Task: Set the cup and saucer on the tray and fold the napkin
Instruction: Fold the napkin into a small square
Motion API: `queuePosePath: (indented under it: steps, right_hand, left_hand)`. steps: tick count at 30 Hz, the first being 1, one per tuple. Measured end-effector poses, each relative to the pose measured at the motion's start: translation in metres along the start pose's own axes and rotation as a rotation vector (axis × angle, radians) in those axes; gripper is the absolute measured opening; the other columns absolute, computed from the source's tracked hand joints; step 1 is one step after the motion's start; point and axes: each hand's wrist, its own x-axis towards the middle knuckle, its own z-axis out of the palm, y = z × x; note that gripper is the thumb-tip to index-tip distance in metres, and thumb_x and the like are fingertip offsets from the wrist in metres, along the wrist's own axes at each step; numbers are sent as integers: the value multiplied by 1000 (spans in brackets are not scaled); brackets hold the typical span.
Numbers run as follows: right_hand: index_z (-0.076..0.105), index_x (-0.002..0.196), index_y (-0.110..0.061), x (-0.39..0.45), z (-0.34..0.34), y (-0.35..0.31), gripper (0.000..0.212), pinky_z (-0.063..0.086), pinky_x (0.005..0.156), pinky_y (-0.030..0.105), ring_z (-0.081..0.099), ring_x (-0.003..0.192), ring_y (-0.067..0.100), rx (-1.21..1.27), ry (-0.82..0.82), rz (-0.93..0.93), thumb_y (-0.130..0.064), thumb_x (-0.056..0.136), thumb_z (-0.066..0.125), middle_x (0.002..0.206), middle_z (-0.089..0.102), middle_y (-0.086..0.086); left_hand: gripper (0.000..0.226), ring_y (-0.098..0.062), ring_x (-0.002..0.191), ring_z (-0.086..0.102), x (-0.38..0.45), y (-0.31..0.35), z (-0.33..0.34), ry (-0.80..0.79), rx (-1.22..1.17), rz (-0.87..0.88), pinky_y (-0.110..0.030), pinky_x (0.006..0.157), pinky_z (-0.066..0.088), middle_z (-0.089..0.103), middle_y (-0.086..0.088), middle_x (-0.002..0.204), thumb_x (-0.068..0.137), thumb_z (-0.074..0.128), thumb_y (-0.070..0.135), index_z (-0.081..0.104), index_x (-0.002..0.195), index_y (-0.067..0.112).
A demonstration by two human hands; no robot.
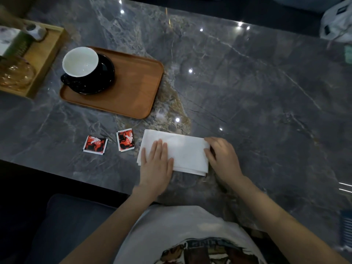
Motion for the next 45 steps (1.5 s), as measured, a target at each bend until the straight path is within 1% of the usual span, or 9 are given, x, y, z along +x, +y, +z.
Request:
queuePosePath:
  steps: [3,6,11,17,22,28,36,41,45]
  right_hand:
    - [54,124,-3,16,-7,-1,40,40,95,42,51,113,34,-76,-76,64,-21,88,57,122,59,16]
    - [55,122,-5,24,-9,-1,42,39,92,41,46,114,33,-166,-154,65,-27,87,58,122,55,16]
    - [60,108,-6,24,-9,-1,32,40,84,40,48,104,32,-155,-174,44,-25,83,62,109,57,15]
    - [56,89,-5,36,-15,-2,14,37,66,31,54,86,28,178,-302,180,-16,82,60,87,57,12]
    - [53,93,-8,43,-22,-4,12,43,38,20,54,61,15,556,-433,429,-12,84,61,78,57,6]
    - [59,100,-3,48,-35,-18,18,52,40,22,59,52,20,956,-449,660,2,83,58,75,58,11]
    - [60,100,-7,61,-45,-33,15,53,43,23,62,42,15,1011,-539,597,-4,85,57,62,63,10]
    - [60,102,-9,78,-37,-36,26,47,47,19,60,49,13,1127,-508,557,-6,87,38,60,65,2]
    - [65,106,-14,83,-22,-45,36,43,57,8,55,72,6,750,-512,256,8,82,47,86,62,-5]
  left_hand:
    - [56,-28,132,39,-3,20,4,26,-11,69,-51,105,19,43,-13,143,92,22,34,44,133,3]
    - [67,-18,142,7,-9,29,18,-2,-21,51,-42,111,2,13,-5,154,91,1,42,20,145,7]
    - [76,-17,140,11,-16,32,34,-13,-103,-53,-42,113,7,21,-8,153,91,-10,49,22,144,5]
    - [88,-14,141,-8,-17,28,34,-8,-118,-19,-36,113,-11,-9,2,151,78,-22,62,1,145,10]
    - [96,-9,138,-21,-19,20,27,-78,-134,57,-37,112,-15,-21,4,149,71,17,71,-7,146,15]
    - [105,-11,140,-10,-18,19,33,12,-126,66,-34,111,-15,-9,3,152,65,34,71,5,147,13]
    - [51,-30,115,58,-19,48,33,363,-371,-175,-43,97,41,62,-14,123,75,45,27,60,119,6]
    - [20,-26,87,63,-20,51,24,404,-960,-497,-23,71,45,70,-9,91,88,55,6,67,104,7]
    - [22,-18,66,57,-20,42,12,402,-1261,-568,-37,61,46,65,2,67,85,62,19,62,72,36]
